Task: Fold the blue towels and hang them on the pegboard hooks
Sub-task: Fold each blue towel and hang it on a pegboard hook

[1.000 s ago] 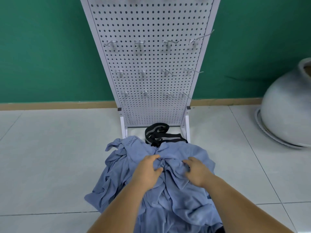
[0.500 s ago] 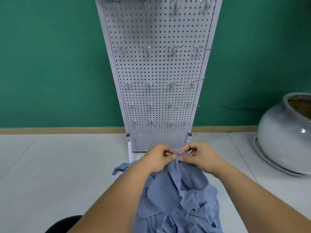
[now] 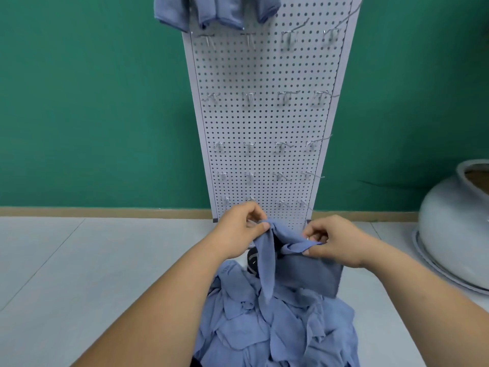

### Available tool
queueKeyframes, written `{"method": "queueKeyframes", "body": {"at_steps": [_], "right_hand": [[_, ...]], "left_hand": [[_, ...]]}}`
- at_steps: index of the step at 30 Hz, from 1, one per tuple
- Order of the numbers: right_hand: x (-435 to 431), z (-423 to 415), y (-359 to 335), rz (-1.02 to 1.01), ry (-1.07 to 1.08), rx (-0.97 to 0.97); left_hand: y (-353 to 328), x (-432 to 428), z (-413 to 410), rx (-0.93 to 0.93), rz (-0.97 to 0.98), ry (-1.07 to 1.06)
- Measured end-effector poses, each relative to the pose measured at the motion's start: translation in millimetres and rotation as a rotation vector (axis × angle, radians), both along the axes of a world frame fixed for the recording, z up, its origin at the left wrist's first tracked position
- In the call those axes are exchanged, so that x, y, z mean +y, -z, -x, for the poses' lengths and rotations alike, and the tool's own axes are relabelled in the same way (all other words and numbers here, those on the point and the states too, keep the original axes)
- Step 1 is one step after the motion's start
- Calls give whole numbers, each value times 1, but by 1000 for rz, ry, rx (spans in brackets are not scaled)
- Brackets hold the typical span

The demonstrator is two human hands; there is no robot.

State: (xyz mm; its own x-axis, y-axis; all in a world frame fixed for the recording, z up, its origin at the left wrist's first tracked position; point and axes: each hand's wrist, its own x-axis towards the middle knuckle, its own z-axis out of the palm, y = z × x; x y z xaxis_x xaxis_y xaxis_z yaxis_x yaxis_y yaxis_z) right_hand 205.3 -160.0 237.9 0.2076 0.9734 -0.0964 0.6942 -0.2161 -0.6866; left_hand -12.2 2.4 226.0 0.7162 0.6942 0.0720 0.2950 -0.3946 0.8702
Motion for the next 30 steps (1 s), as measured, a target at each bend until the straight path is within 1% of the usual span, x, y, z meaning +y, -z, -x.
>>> {"method": "queueKeyframes", "body": {"at_steps": [5,6,9,12,14,17,20,23,25,27,30], "right_hand": [[4,16,-2,71,-94,225],[6,20,-2,64,-108,246],[16,28,-2,-43,-60,258],[26,32,1,-134,-1,312],[32,32,3,-202,20,278],[39,29,6,-267,53,113],[42,27,5,-251,31,-25],[43,25,5,-216,6,-56],[44,22,8,-197,2,-67],[43,20,9,-142,-12,4],[39,23,6,-62,-53,284]], "left_hand": [[-7,-6,1,-104,52,30],[-9,-8,0,-123,66,42],[-11,-11,-3,-161,74,56],[-12,-8,-6,-196,91,51],[-13,-7,-5,-181,105,77],[-11,-3,-4,-139,117,96],[-5,5,-5,-119,109,57],[-5,11,-5,-54,62,13],[-5,16,-3,24,-26,-8],[-5,18,-2,85,-149,-47],[-7,19,-2,44,-185,-102]]}}
